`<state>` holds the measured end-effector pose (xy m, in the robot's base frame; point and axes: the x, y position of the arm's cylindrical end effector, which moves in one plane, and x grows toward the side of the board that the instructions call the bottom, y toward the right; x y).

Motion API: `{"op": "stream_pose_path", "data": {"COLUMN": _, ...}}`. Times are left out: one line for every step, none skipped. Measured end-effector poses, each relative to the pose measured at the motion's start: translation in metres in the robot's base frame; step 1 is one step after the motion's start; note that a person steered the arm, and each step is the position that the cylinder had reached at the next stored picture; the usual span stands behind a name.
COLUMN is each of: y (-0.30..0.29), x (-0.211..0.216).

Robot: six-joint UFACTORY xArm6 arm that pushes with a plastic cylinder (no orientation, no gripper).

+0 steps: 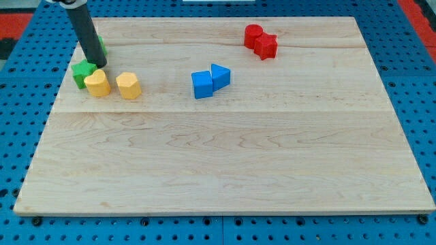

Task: Separate the yellow blocks

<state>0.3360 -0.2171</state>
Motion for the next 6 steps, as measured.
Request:
{"op": "stream_pose_path", "data": {"y": 0.027, "x": 0.004}}
{"op": "stream_pose_path", "data": {"y": 0.03, "x": 0.028}}
{"op": "stream_pose_path", "data": {"y": 0.03, "x": 0.048}}
{"op": "stream_pose_path", "data": {"y": 0.041, "x": 0.077}}
{"op": "stream_pose_path", "data": {"y": 0.075, "x": 0.075}}
{"op": "stream_pose_path", "data": {"y": 0.047, "x": 0.061}}
